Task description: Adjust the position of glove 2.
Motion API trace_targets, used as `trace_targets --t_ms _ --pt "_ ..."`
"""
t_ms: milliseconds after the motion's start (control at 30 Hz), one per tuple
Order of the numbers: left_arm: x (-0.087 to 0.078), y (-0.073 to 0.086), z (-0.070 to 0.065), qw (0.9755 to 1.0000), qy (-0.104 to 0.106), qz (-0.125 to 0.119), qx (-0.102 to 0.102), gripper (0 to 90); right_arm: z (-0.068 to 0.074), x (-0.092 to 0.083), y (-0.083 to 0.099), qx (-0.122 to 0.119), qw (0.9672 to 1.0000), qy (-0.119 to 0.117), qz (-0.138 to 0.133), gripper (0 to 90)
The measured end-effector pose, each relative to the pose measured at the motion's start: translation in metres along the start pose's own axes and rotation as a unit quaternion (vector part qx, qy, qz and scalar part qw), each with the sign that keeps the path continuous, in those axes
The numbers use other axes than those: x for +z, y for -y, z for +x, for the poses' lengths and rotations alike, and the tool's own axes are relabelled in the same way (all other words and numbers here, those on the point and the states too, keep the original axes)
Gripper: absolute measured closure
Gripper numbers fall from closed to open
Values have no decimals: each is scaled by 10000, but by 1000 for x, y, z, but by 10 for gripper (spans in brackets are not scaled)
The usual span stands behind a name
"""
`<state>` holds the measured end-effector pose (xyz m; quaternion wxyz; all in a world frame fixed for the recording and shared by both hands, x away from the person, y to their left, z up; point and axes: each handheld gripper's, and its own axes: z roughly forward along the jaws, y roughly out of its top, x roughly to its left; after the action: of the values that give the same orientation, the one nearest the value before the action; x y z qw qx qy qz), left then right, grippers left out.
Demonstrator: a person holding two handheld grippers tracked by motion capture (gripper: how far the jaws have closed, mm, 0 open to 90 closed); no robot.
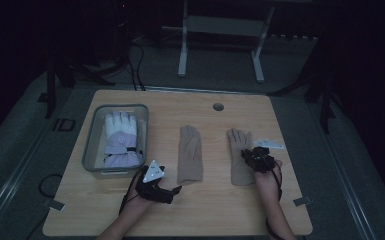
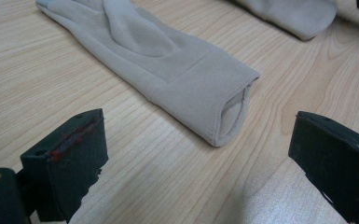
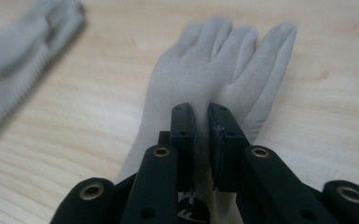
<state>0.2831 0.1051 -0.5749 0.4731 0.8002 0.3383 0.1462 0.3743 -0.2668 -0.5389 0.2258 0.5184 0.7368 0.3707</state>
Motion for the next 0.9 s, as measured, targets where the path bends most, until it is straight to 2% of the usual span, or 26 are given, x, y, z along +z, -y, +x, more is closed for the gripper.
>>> trace_targets --t_ms 367,633,900 --pt "0 0 -1 10000 -22 23 17 46 15 -33 -34 143 9981 -28 -604 813" --pt "0 0 -1 10000 -32 35 19 46 34 -45 -59 211 9971 -101 -728 812" --pt "0 0 -1 10000 -37 11 33 46 62 -41 -74 193 9967 -264 -749 811"
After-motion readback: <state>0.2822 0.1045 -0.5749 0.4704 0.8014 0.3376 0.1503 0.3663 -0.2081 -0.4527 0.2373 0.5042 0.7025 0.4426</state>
